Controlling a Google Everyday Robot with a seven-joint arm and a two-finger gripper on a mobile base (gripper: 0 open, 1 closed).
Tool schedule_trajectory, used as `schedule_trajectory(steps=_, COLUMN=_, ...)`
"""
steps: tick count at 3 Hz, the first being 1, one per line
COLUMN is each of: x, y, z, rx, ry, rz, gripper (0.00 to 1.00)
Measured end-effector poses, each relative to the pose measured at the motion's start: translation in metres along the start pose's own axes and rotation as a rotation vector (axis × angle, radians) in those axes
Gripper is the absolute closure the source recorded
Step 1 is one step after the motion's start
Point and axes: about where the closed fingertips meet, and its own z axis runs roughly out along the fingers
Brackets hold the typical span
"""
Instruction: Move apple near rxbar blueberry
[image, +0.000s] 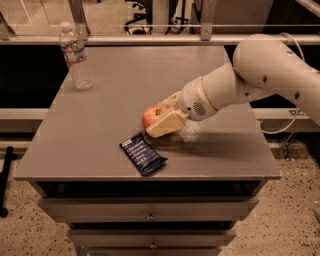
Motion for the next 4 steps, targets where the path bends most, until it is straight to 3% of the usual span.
schedule_trajectory(steps=1, x=0.0, y=0.0, z=0.0, rx=0.0, ry=0.0, rz=0.0, gripper=0.18)
schedule_trajectory(steps=2, x=0.004, y=0.006, z=-0.006, rx=-0.01, ry=-0.003, rz=0.01, gripper=0.0)
schedule_trajectory(steps=4, x=0.03, y=-0.013, z=-0.065, rx=0.001, ry=-0.104, rz=0.022, gripper=0.0)
